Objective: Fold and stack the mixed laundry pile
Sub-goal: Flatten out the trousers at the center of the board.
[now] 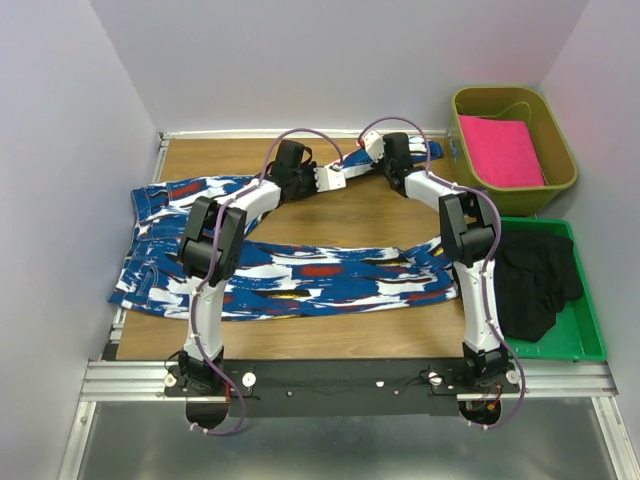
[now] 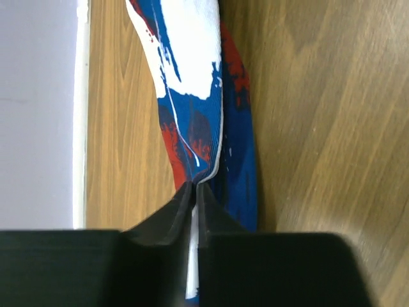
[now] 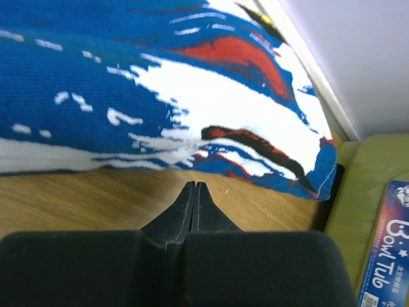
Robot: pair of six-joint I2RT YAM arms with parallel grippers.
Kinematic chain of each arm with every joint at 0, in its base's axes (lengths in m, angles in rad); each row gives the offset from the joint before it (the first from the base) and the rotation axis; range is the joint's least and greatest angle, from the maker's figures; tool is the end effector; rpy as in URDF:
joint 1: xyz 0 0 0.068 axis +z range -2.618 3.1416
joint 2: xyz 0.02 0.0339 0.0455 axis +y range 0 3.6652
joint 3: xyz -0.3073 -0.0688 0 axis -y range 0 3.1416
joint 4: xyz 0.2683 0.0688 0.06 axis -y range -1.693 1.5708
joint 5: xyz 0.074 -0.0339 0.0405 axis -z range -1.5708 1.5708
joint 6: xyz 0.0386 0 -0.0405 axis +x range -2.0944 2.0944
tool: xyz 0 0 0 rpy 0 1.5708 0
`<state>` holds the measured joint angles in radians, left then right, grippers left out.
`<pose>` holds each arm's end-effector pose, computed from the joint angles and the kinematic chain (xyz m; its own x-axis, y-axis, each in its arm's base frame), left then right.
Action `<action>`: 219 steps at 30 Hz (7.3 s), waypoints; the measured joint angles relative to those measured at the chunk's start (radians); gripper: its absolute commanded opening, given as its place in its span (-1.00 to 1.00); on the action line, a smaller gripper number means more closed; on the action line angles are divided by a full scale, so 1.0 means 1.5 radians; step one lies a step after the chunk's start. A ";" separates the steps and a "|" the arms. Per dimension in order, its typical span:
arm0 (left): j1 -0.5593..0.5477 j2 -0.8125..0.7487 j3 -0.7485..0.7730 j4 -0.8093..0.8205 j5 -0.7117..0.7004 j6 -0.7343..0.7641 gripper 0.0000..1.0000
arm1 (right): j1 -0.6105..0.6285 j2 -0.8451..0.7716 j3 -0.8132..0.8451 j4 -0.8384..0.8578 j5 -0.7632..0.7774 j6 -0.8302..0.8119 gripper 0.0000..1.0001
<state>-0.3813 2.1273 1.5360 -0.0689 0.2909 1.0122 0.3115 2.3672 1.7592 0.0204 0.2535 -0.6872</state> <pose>0.4843 -0.2061 0.2066 0.1789 0.8035 -0.5678 0.7831 0.2331 0.5766 0.5616 0.1706 0.1626 -0.3457 -0.7565 -0.5552 -0.4105 0.6540 -0.6354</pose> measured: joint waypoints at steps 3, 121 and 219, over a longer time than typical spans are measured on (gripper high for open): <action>-0.005 0.005 0.005 -0.002 -0.006 0.009 -1.00 | -0.007 -0.005 0.000 -0.021 -0.018 0.008 -0.14; 0.075 -0.053 0.029 -0.113 -0.055 -0.156 -1.00 | 0.072 -0.477 -0.150 -0.566 -0.143 0.157 -0.99; 0.401 -0.245 -0.309 -0.231 -0.049 -0.021 -0.85 | -0.041 -0.083 0.167 -0.514 0.002 0.100 -0.99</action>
<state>0.2203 1.7599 1.0721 -0.4156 0.2180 0.9810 0.2493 2.2421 2.0102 -0.7506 0.2565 -0.5365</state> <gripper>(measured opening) 0.062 0.015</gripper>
